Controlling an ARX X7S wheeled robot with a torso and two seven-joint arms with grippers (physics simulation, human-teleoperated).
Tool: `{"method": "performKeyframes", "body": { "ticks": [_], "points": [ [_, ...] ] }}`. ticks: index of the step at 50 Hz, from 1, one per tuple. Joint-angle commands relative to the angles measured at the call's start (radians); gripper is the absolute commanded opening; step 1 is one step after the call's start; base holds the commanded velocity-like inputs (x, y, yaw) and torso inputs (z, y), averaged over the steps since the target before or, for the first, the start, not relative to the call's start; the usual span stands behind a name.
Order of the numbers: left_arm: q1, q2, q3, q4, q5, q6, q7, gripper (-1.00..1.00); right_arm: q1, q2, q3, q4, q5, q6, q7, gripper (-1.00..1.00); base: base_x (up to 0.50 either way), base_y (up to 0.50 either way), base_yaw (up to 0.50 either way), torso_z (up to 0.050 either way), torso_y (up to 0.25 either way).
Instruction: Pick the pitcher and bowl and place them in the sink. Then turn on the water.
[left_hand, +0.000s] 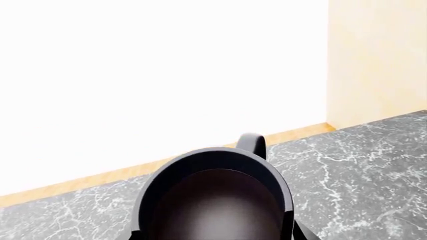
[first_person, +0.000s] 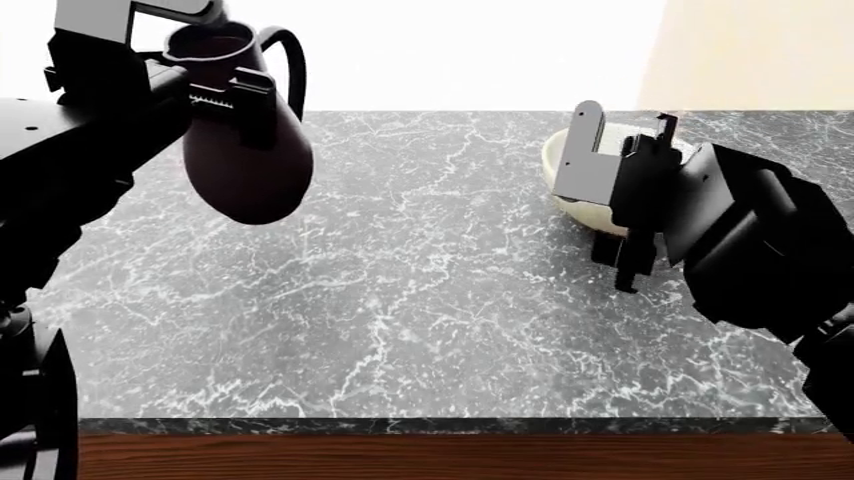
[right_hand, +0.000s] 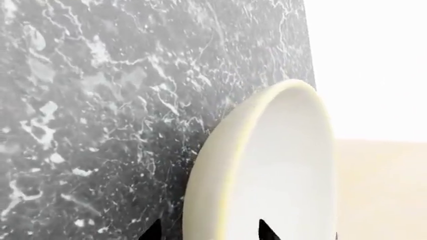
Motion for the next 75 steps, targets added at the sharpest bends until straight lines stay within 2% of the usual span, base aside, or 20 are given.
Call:
{"method": "performKeyframes", "body": {
  "ticks": [1, 12, 25, 38, 51, 59, 75],
  "points": [
    [-0.014, -0.001, -0.022, 0.01, 0.01, 0.017, -0.017, -1.0, -0.025, -0.02, 0.004, 0.044, 0.013, 0.004, 0.008, -1.0, 0.0, 0.0, 0.0, 0.0, 0.0],
    [-0.017, -0.001, -0.022, 0.01, 0.007, 0.015, -0.021, -1.0, -0.047, -0.003, 0.026, 0.031, 0.029, 0.019, 0.022, -1.0, 0.0, 0.0, 0.0, 0.001, 0.002],
    [-0.009, -0.002, -0.03, 0.021, -0.003, 0.017, -0.022, -1.0, 0.068, 0.07, 0.022, -0.061, -0.013, 0.053, -0.028, -1.0, 0.0, 0.0, 0.0, 0.001, 0.003],
    [0.028, -0.005, -0.029, -0.003, -0.005, 0.066, -0.008, -1.0, 0.176, 0.243, 0.045, -0.404, -0.031, 0.171, -0.142, -1.0, 0.0, 0.0, 0.0, 0.001, 0.002],
    [0.043, -0.02, -0.033, 0.012, -0.01, 0.096, 0.003, -1.0, 0.06, 0.432, 0.152, -0.715, 0.056, 0.222, -0.104, -1.0, 0.0, 0.0, 0.0, 0.0, 0.002],
    [0.048, -0.032, -0.028, 0.072, -0.027, 0.058, 0.001, -1.0, 0.035, 0.434, 0.196, -0.749, 0.075, 0.296, -0.065, -1.0, 0.0, 0.0, 0.0, 0.001, 0.003],
    [0.047, -0.041, -0.016, 0.089, -0.033, 0.054, 0.002, -1.0, 0.046, 0.412, 0.178, -0.736, 0.052, 0.321, -0.057, -1.0, -0.4, 0.1, 0.0, 0.001, 0.001]
  ]
}}
